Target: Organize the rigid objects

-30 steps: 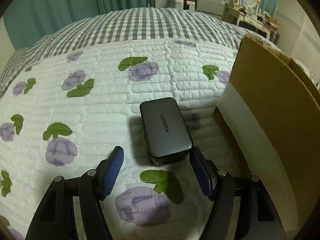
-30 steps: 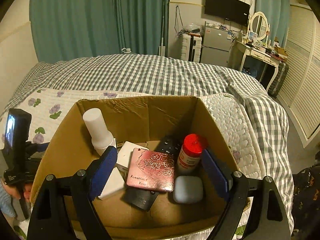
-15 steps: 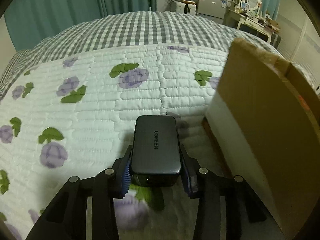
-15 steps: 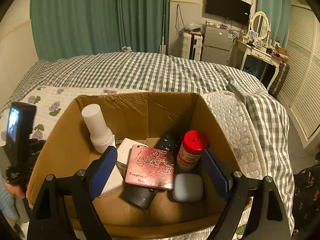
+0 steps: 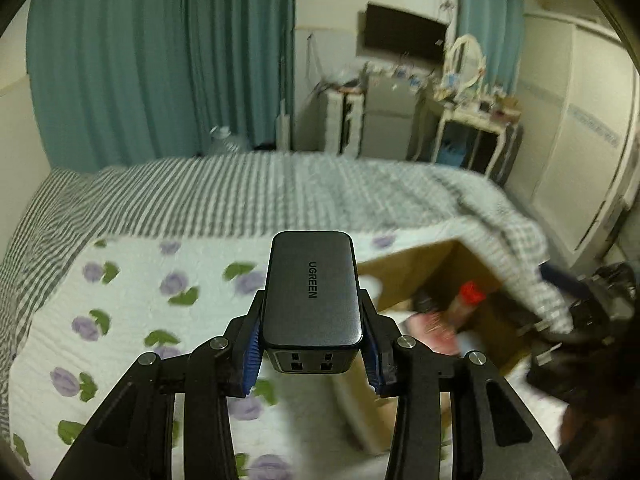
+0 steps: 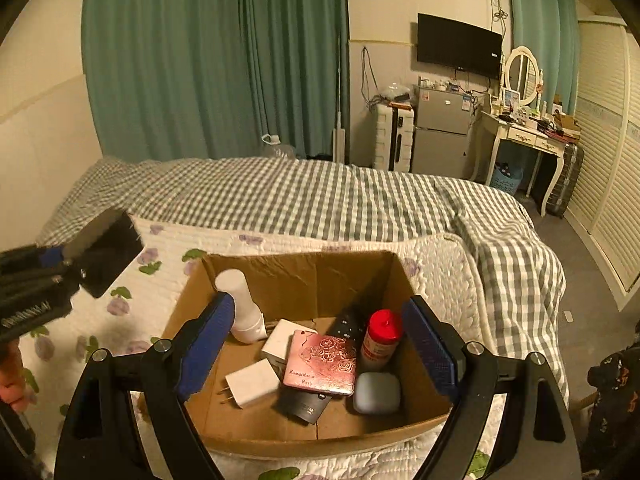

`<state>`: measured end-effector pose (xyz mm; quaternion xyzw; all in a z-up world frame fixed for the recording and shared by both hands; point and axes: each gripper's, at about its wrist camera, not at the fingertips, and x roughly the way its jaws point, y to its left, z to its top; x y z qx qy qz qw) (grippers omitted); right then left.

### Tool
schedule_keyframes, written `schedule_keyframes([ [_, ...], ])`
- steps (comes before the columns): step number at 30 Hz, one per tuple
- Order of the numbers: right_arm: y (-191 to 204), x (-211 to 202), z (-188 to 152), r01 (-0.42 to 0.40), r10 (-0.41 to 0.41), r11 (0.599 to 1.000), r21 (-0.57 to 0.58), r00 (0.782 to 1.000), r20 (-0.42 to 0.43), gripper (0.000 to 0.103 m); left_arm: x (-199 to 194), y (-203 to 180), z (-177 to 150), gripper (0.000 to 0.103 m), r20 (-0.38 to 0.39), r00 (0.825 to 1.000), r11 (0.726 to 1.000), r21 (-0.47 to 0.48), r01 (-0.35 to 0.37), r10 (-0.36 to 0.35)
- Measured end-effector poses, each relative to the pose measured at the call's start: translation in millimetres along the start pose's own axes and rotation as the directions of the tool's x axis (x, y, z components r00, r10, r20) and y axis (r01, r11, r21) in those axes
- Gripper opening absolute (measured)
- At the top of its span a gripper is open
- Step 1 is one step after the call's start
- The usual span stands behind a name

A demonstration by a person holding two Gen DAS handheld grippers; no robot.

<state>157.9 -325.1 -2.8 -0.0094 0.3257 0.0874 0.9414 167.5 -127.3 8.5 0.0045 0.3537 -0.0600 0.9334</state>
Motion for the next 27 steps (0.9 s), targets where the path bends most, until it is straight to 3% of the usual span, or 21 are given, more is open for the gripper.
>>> schedule_keyframes([
  [3, -9.4, -6.0, 2.5, 0.006, -0.006, 1.0, 0.0, 1.0, 0.009, 0.086, -0.7, -22.8, 2.3, 0.042, 0.011, 0.999, 1.0, 0.008, 0.03, -0.03],
  [7, -27.2, -3.8, -1.2, 0.023, -0.023, 1.0, 0.013, 1.0, 0.008, 0.086, 21.0, -45.2, -6.4, 0.042, -0.036, 0.998, 0.998, 0.022, 0.053, -0.052],
  [19, -58.3, 23.8, -21.5, 0.015, -0.012, 0.997, 0.072, 0.999, -0.043, 0.089, 71.7, -72.2, -37.5, 0.044, -0.162, 0.987, 0.997, 0.065, 0.031, -0.02],
  [22, -60.7, 21.0, -21.6, 0.021, -0.018, 0.996, 0.082, 0.999, -0.036, 0.093, 64.1, -70.9, -34.7, 0.045, -0.131, 0.991, 0.997, 0.071, 0.017, -0.007],
  [25, -60.3, 12.7, -19.5, 0.029, -0.026, 0.996, 0.083, 0.999, -0.027, 0.093, 45.9, -71.2, -24.1, 0.056, -0.076, 0.997, 0.996, 0.09, -0.008, 0.015],
  [27, -58.3, 4.6, -16.4, 0.038, -0.037, 0.996, 0.08, 0.999, -0.018, 0.094, 32.8, -69.4, -17.9, 0.057, -0.038, 0.999, 0.996, 0.089, -0.025, 0.029],
])
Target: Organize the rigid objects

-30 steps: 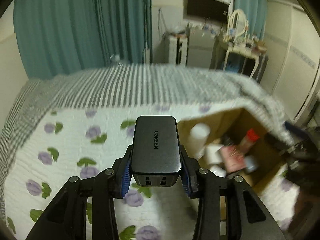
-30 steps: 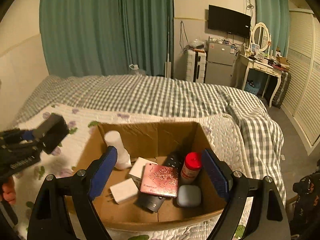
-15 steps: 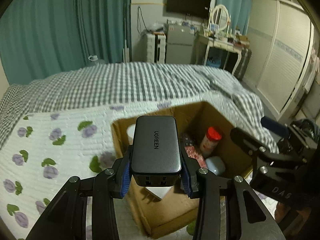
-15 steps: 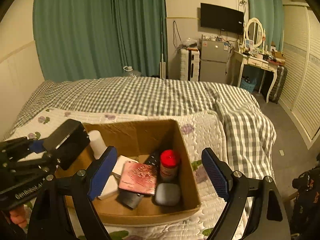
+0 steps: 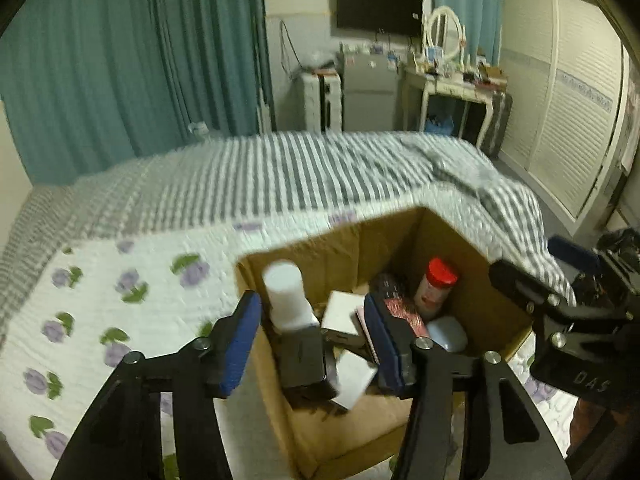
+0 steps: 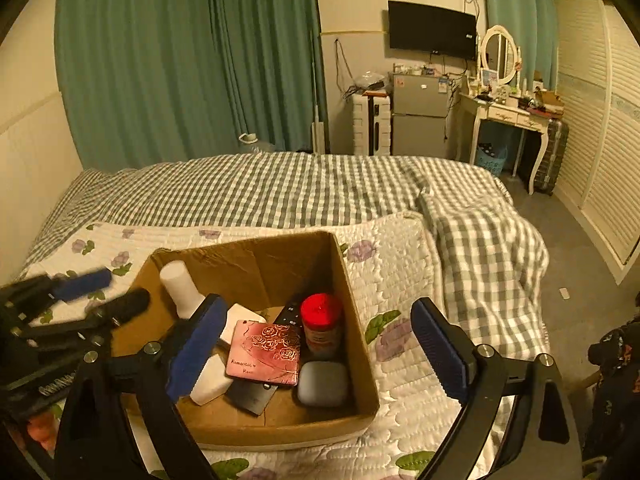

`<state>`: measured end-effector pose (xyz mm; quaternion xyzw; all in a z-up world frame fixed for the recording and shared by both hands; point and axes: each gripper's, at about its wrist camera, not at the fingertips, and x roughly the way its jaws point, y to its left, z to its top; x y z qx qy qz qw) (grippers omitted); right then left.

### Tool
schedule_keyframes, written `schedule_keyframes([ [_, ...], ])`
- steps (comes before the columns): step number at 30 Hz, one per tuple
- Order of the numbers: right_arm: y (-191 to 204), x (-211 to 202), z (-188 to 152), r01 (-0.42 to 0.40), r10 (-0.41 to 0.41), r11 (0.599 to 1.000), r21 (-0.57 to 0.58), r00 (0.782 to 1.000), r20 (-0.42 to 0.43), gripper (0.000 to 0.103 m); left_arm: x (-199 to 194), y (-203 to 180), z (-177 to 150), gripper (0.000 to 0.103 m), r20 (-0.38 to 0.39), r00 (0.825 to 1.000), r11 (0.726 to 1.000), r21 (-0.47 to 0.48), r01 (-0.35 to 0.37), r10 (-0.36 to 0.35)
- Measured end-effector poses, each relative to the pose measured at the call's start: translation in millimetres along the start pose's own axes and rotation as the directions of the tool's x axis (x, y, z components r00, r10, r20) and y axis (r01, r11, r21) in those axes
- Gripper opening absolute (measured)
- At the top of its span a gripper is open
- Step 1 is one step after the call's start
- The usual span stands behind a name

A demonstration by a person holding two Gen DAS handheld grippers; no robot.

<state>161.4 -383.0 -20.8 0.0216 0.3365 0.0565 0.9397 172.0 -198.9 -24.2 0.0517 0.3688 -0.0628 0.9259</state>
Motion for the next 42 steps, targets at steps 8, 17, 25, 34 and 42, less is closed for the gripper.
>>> schedule_keyframes([
  [8, 23.9, -56.5, 21.1, 0.033, -0.027, 0.998, -0.055, 0.994, 0.102, 0.103, -68.7, 12.5, 4.5, 0.073, 0.176, 0.981, 0.997, -0.008, -0.081, 0.081],
  [17, 43.3, -93.0, 7.1, 0.026, -0.021, 0.999, -0.021, 0.983, 0.185, 0.103, -116.2, 33.0, -20.2, 0.08, 0.317, 0.934, 0.986, -0.053, -0.157, 0.166],
  [25, 59.2, -78.4, -15.5, 0.083, -0.068, 0.995, -0.06, 0.973, 0.222, 0.103, -96.3, 49.8, -46.6, 0.08, 0.322, 0.926, 0.979, -0.113, -0.172, 0.199],
  [34, 62.0, -66.7, -25.3, 0.059, -0.044, 0.996, -0.069, 0.977, 0.21, 0.103, -75.1, 63.8, -70.9, 0.08, 0.262, 0.941, 0.972, -0.148, -0.181, 0.215],
  [42, 63.5, -65.9, -26.3, 0.068, -0.052, 0.995, -0.071, 0.978, 0.203, 0.103, -80.7, 59.3, -70.7, 0.08, 0.271, 0.943, 0.978, -0.138, -0.158, 0.191],
])
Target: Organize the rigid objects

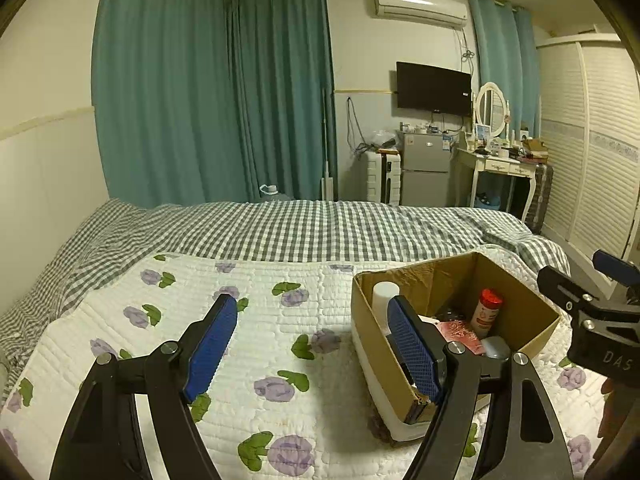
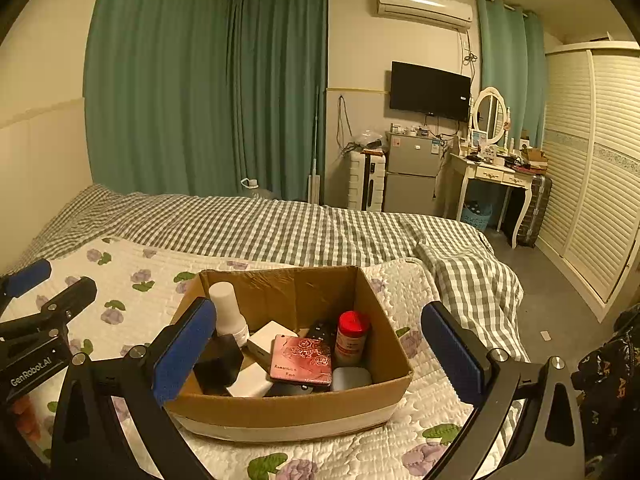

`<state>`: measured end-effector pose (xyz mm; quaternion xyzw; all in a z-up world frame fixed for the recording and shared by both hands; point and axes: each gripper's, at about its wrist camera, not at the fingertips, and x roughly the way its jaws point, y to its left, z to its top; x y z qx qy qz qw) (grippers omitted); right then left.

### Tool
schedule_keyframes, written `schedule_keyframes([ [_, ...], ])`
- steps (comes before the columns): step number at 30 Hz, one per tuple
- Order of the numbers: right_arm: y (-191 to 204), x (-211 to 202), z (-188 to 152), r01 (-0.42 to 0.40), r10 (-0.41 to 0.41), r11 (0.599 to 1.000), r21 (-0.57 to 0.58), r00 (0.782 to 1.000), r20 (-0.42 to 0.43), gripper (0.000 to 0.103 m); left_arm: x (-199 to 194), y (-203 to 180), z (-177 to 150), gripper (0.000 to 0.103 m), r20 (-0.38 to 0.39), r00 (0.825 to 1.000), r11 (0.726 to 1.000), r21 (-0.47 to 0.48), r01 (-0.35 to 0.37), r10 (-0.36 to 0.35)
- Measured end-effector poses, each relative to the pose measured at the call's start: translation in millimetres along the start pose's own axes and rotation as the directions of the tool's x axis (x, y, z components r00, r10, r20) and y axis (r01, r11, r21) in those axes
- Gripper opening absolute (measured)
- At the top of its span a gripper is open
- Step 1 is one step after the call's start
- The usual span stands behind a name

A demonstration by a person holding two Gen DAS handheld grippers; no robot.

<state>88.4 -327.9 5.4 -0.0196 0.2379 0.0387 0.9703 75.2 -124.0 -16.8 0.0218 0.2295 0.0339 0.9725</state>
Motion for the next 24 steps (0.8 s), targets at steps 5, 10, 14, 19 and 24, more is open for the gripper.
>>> schedule_keyframes([
  [5, 1.5, -0.4, -0.9, 0.01, -0.01, 1.0, -0.004, 1.0, -0.001, 0.103, -0.3, -3.0, 1.3, 0.08, -0.007, 1.0, 1.0, 0.011, 0.009, -0.009],
  [10, 0.7, -0.5, -1.3, 0.006, -0.006, 1.0, -0.001, 1.0, -0.002, 0.103, 0.9, -2.2, -0.8, 0.08, -0.021, 1.0, 1.0, 0.005, 0.018, -0.018],
  [14, 2.4, 0.5, -1.1, 0.004, -0.004, 1.0, -0.001, 1.0, -0.005, 0.103, -0.2, -3.7, -0.3, 0.08, -0.022, 1.0, 1.0, 0.01, 0.017, -0.017],
  [19, 4.1, 0.4, -1.3, 0.002, -0.002, 1.0, 0.0, 1.0, -0.007, 0.103, 0.4, -4.8, -0.4, 0.08, -0.029, 0.999, 1.0, 0.011, 0.017, -0.017],
  [24, 3.8, -0.6, -1.9, 0.0, 0.0, 1.0, 0.003, 1.0, -0.01, 0.103, 1.5, -4.9, -0.8, 0.08, -0.039, 0.999, 1.0, 0.01, 0.019, -0.018],
])
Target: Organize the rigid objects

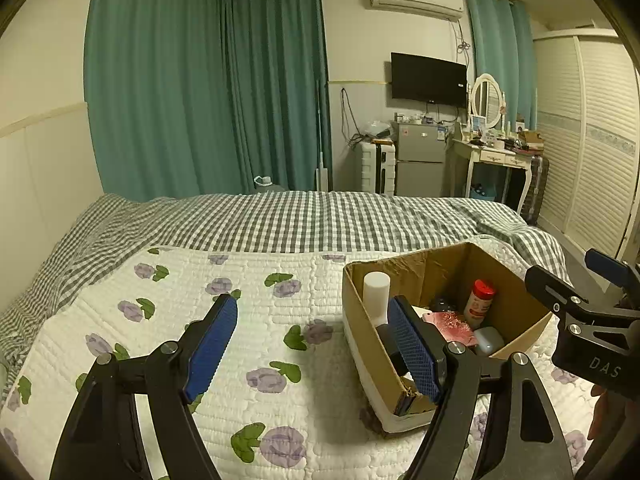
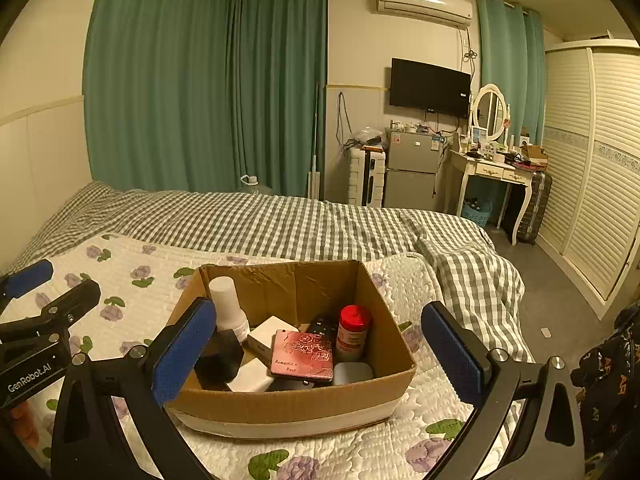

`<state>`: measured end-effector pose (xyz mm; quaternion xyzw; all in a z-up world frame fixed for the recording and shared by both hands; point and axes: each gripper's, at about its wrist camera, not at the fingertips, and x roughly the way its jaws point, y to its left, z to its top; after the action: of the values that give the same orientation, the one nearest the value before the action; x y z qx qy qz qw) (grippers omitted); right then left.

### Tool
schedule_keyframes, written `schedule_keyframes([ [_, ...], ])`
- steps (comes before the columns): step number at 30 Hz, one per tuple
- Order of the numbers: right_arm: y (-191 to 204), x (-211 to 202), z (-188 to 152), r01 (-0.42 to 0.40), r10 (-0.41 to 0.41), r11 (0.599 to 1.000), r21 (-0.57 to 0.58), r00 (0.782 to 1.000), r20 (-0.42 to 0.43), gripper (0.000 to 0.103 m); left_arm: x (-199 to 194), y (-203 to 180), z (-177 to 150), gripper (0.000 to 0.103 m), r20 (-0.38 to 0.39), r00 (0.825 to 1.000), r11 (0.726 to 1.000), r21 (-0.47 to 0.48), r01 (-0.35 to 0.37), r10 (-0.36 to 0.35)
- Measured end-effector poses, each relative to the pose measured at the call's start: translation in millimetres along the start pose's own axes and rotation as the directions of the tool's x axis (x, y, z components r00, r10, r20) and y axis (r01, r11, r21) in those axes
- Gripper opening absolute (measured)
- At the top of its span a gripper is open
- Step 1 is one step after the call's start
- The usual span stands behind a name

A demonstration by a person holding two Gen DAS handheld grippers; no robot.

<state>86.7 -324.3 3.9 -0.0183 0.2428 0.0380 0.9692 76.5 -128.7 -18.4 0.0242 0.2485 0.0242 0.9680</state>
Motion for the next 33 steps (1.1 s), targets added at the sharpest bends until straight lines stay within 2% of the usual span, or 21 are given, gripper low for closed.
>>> schedule_keyframes([
  [33, -0.5, 4.3, -6.2, -0.001, 0.001, 1.0, 0.005, 1.0, -0.013, 0.103, -1.3, -1.1, -2.1, 0.08, -0.018, 1.0, 1.0, 0.0, 0.002, -0.002],
])
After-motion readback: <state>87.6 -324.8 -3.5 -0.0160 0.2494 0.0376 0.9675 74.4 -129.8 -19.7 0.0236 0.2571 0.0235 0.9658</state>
